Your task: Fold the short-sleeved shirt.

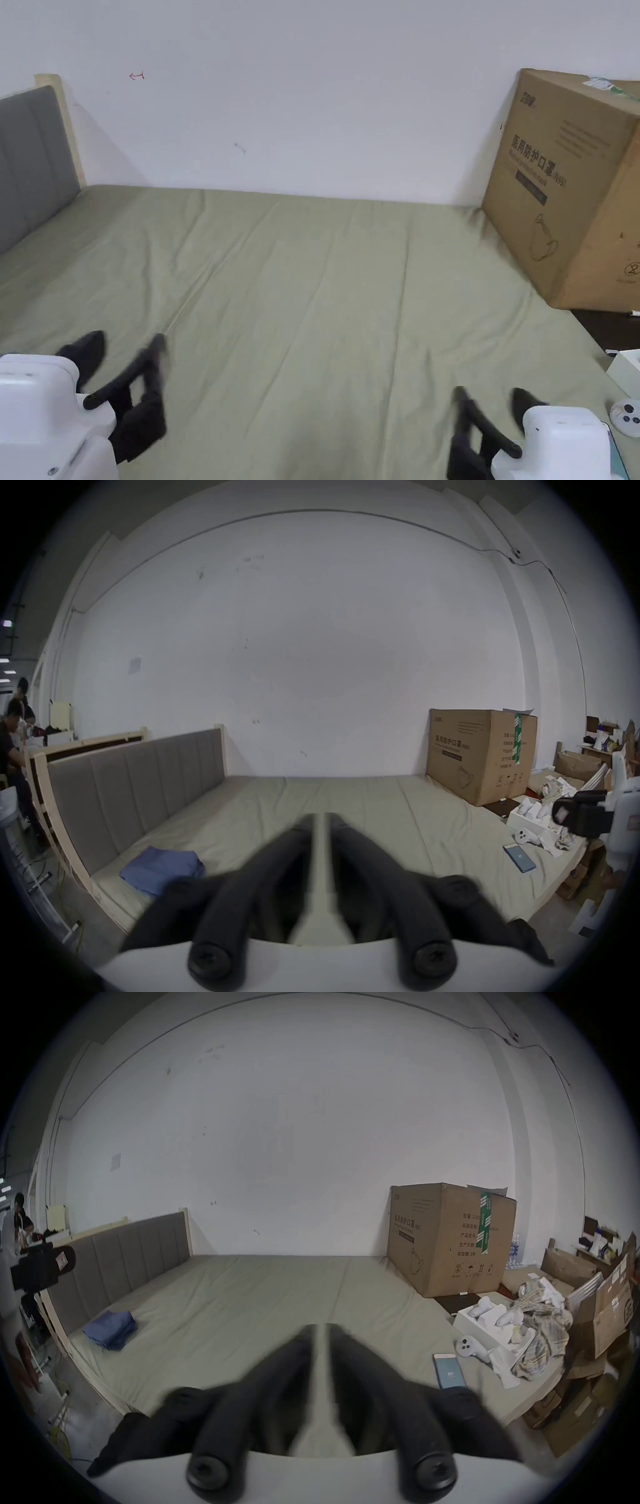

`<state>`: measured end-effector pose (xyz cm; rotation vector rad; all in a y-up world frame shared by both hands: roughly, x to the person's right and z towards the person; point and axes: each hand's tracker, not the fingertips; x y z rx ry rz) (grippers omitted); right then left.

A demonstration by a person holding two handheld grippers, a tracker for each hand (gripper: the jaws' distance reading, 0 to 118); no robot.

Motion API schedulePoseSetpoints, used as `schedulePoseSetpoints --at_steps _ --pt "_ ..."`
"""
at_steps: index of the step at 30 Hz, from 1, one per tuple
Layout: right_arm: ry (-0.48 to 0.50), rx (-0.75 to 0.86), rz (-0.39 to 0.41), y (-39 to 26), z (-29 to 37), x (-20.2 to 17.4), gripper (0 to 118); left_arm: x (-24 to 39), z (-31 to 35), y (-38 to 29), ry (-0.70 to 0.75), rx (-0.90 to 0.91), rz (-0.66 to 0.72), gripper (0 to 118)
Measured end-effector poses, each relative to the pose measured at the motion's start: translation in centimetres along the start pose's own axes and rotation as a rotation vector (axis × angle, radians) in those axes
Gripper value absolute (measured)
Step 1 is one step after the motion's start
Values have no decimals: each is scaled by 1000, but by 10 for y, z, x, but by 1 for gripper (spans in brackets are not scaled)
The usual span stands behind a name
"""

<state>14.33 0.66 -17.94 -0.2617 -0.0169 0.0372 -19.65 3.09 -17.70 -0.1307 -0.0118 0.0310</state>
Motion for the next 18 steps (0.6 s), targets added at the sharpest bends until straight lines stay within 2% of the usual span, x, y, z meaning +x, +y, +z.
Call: schedulePoseSetpoints --at_steps 1,2,3,4,6,8,10,12,15,18 --pt "-2 -8 -2 1 -3 0 67 -2 -6 1 -16 -17 21 75" --pt "8 -7 -10 1 -4 2 103 -4 -5 2 -37 9 37 99" --pt "51 25 -51 2 0 5 117 -9 2 3 -48 59 68 101" --pt "79 -3 -84 3 1 7 118 -10 3 4 -43 73 88 100" --pt "68 -11 -140 5 -1 10 118 -9 4 8 -3 82 84 100" --pt "63 45 -141 4 3 13 118 -8 7 10 1 90 66 100" --pt "73 37 -128 9 3 14 118 -7 7 11 1 82 43 100" --pt "131 17 -146 11 2 15 118 -5 8 10 3 84 34 100" --pt "217 4 -247 15 2 21 118 -5 7 9 -6 83 48 100" --pt "173 24 -208 20 5 17 118 -4 8 11 -9 87 54 100"
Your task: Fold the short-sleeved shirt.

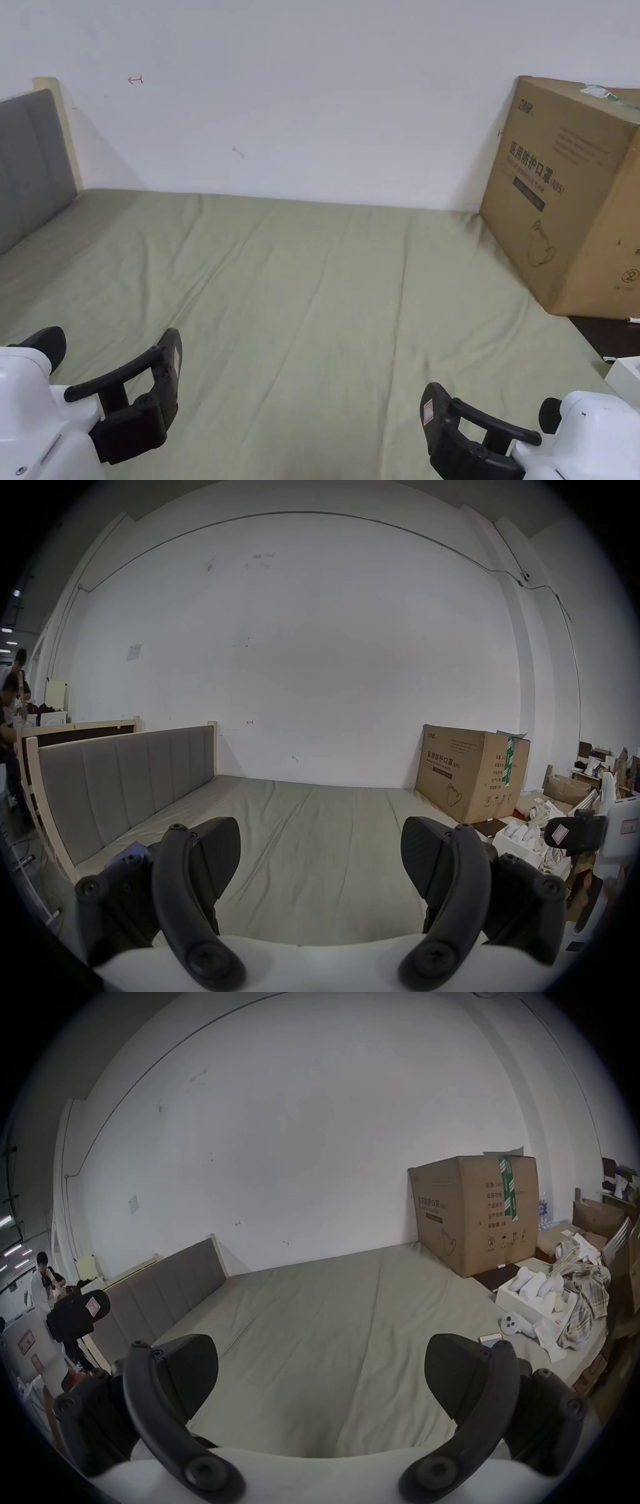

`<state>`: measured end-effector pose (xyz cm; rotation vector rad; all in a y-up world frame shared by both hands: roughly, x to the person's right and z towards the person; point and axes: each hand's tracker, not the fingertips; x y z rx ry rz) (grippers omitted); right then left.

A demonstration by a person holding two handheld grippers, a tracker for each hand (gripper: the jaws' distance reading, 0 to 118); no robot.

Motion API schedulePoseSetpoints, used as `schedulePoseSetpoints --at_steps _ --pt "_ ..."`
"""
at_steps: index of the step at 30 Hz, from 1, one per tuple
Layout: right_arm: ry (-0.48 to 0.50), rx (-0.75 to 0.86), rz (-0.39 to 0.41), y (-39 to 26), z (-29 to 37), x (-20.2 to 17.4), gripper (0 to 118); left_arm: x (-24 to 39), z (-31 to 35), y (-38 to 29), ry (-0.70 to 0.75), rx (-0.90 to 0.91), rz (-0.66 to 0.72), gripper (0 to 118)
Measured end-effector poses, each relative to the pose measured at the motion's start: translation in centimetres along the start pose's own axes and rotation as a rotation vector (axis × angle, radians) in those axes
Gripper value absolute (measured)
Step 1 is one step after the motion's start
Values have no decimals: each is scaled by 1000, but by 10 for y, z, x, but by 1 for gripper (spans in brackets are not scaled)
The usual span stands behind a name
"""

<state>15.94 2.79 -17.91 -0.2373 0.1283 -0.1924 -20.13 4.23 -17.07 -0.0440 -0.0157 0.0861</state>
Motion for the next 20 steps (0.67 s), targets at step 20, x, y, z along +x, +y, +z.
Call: schedulePoseSetpoints --at_steps 20 --pt "-236 -20 139 -4 -10 -29 118 -6 3 4 20 -3 36 100"
